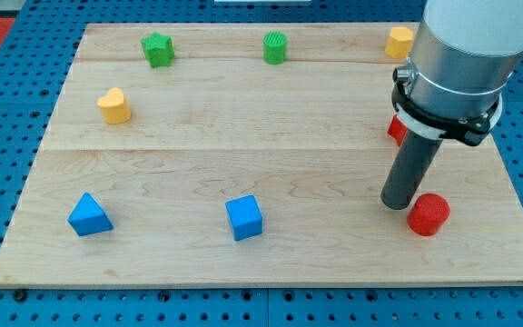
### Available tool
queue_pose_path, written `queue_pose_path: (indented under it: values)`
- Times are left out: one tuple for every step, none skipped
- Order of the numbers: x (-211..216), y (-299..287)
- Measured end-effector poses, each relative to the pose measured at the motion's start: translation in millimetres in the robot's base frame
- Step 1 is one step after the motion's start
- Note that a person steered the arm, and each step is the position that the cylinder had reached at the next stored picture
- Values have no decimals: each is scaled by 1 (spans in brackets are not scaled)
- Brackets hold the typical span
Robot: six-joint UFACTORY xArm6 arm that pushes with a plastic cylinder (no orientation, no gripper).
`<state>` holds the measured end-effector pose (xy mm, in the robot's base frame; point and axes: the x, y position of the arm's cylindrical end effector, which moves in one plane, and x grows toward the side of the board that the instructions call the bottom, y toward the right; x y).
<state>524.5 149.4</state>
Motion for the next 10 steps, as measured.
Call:
queue_pose_path:
  values:
    - [-6, -1]
    - [-6, -1]
    - [-6, -1]
    - [-6, -1]
    - [-22, 0]
    - [-33, -1]
    - [-33, -1]
    - [-37, 25]
    - [-51, 52]
    - [-59, 77]
